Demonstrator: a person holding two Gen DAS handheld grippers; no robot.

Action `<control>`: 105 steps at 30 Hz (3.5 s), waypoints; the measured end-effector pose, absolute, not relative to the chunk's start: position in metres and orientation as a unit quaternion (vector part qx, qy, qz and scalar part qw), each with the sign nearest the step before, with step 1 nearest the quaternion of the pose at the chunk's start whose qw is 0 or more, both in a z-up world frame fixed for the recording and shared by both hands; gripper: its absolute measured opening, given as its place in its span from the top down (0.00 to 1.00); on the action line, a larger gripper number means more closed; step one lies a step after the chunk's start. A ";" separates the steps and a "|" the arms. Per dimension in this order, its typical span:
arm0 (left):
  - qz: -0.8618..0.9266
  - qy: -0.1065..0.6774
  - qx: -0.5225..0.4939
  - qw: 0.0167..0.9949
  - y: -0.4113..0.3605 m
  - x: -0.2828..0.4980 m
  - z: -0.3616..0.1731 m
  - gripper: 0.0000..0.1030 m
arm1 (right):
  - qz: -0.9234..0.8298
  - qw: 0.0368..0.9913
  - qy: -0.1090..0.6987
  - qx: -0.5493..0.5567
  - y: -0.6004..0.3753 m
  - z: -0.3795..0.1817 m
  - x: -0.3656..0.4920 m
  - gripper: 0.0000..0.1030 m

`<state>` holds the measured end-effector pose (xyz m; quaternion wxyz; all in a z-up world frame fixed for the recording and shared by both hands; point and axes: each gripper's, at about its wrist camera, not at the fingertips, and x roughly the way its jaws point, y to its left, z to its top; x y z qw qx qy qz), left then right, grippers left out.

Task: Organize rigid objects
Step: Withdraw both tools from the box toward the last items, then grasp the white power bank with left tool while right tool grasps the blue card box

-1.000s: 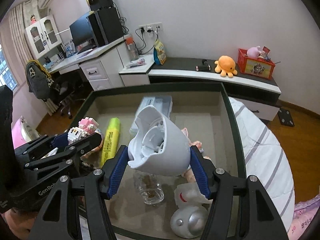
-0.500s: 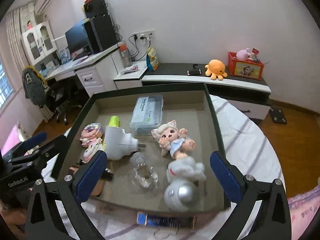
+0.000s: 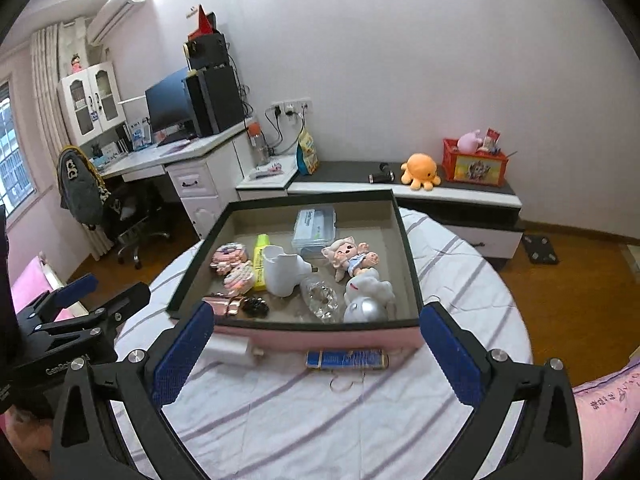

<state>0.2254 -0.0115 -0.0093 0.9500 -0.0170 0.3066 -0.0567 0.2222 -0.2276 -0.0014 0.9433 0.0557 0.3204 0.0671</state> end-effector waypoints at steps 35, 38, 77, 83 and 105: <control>-0.035 0.250 -0.022 0.967 -0.008 0.096 0.015 0.00 | -0.005 0.970 0.243 0.029 -0.212 0.022 0.088 0.00; -0.038 0.250 -0.021 0.967 -0.010 0.096 0.014 0.00 | -0.007 0.969 0.245 0.028 -0.212 0.021 0.089 0.00; -0.065 0.410 -0.023 0.909 -0.067 0.253 -0.117 0.00 | -0.018 0.905 0.423 0.035 -0.255 -0.108 0.226 0.00; -0.062 0.430 -0.030 0.900 -0.070 0.281 -0.137 0.00 | -0.013 0.899 0.436 0.036 -0.261 -0.122 0.247 0.00; -0.076 0.434 -0.059 0.896 -0.036 0.280 -0.143 0.47 | 0.021 0.892 0.452 0.014 -0.222 -0.143 0.299 0.13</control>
